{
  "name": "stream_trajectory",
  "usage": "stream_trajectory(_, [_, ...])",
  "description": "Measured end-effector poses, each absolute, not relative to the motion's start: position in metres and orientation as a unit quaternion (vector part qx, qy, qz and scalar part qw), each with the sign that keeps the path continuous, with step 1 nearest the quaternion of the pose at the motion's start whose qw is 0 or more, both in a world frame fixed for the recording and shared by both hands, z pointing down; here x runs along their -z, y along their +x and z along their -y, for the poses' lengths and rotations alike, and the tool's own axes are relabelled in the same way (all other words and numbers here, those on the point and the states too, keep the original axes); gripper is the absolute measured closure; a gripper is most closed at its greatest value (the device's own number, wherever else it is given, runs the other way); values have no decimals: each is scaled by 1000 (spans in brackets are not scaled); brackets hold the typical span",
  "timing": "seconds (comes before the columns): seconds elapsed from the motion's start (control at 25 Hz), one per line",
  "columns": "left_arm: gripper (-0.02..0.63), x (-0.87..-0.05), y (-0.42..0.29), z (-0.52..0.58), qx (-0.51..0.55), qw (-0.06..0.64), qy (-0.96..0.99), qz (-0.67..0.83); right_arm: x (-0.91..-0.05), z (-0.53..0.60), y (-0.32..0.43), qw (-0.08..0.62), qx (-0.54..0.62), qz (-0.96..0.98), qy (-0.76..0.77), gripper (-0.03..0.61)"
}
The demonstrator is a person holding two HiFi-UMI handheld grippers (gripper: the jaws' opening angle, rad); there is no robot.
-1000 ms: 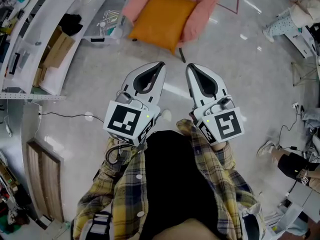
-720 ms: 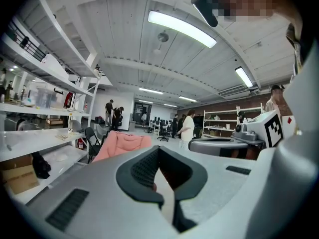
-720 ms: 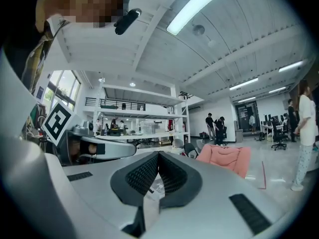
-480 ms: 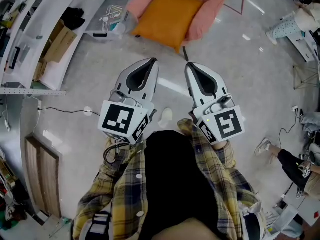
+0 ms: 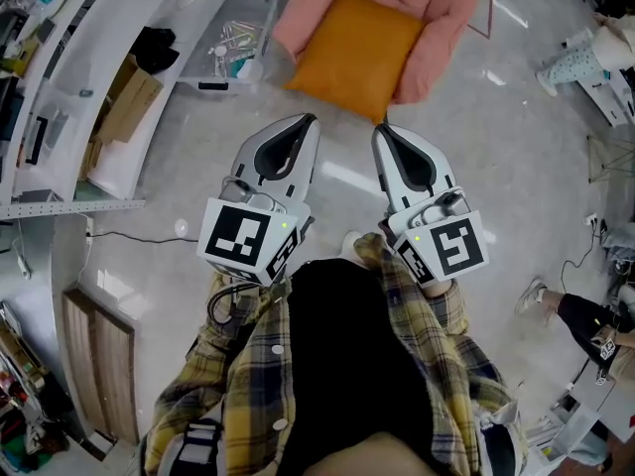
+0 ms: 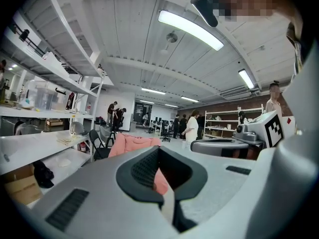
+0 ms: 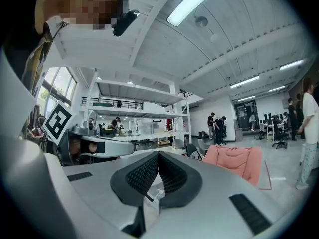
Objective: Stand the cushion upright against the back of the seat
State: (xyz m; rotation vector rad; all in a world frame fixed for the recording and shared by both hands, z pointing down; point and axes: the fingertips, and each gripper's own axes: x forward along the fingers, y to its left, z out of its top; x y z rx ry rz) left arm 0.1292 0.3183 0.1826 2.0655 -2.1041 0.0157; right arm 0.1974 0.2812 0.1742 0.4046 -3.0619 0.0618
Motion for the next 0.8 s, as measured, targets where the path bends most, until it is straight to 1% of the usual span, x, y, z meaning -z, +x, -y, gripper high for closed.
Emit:
stream_trajectory(0.2, [611, -183, 76, -313, -10, 99, 713, 694, -174, -273, 148, 23, -32, 987, 158, 560])
stream_trajectory(0.44, [611, -190, 33, -308, -16, 108, 738, 666, -181, -266, 107, 30, -44, 979, 196, 560])
stream_trajectory(0.68, [611, -206, 24, -284, -16, 134, 754, 642, -184, -253, 95, 28, -57, 974, 216, 560])
stream_trajectory(0.8, [611, -214, 24, -265, -18, 145, 759, 634, -196, -233, 98, 51, -69, 969, 231, 560])
